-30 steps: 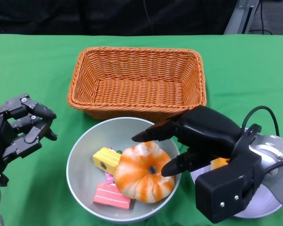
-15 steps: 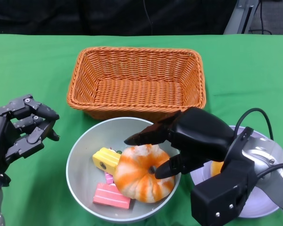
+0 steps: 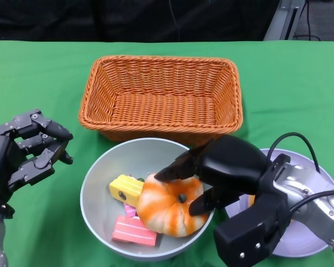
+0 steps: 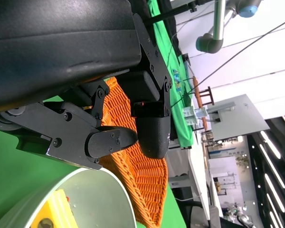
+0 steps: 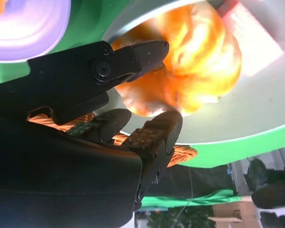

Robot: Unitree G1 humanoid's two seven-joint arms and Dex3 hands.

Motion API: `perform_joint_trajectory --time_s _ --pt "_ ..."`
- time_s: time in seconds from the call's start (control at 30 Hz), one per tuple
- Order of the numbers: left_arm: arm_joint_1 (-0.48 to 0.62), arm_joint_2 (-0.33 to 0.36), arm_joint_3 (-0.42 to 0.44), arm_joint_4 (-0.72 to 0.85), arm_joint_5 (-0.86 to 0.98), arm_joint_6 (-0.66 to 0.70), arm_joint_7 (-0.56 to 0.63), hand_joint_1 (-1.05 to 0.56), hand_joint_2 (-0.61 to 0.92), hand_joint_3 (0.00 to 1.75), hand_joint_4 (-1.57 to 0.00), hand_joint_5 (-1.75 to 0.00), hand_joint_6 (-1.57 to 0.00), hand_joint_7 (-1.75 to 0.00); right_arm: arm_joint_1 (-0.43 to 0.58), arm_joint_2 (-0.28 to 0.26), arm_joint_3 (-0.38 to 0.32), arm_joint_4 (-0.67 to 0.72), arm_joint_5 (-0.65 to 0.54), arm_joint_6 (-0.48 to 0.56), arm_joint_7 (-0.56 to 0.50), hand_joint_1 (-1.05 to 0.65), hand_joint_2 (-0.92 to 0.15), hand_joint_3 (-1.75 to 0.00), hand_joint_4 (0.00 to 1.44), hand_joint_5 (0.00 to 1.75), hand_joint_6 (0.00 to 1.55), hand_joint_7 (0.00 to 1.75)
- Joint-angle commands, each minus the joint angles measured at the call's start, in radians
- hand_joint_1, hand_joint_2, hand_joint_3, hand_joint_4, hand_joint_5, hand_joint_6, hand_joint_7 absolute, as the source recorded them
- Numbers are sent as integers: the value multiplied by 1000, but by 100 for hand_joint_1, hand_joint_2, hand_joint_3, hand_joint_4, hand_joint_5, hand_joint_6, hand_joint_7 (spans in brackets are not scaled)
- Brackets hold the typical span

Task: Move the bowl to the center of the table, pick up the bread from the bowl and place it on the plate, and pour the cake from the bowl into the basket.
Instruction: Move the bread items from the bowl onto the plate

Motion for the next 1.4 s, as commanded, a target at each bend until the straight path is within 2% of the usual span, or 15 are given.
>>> perform_joint_trajectory --time_s 0.03,0.2,0.53,0.87,1.07,1.4 --pt "20 7 1 -33 -9 27 14 -13 75 61 -85 -142 -89 -114 -14 -17 22 29 -37 -14 -43 -67 -88 0 67 1 64 1" --pt "25 6 2 -43 -7 39 15 -13 75 60 -83 -147 -89 -114 -11 -11 38 53 -72 -18 -117 -70 -91 -1 67 1 64 0" --pt "18 4 1 -23 -7 31 7 -13 76 58 -84 -145 -88 -112 -17 3 61 90 -93 -24 -211 -73 -92 -1 63 0 60 0" --pt "7 4 -2 12 6 -6 11 -14 78 56 -83 -142 -87 -110 -29 6 67 93 -114 -56 -321 -73 -90 0 69 2 64 1" --pt "-1 5 1 37 -4 -24 -2 -13 79 56 -82 -143 -86 -111 -40 10 70 94 -117 -69 -328 -74 -86 0 70 2 68 2" --pt "1 1 -1 33 -10 -13 3 -12 80 53 -84 -141 -87 -110 -98 -5 125 113 -186 -51 -262 -72 -89 -1 65 1 64 0"
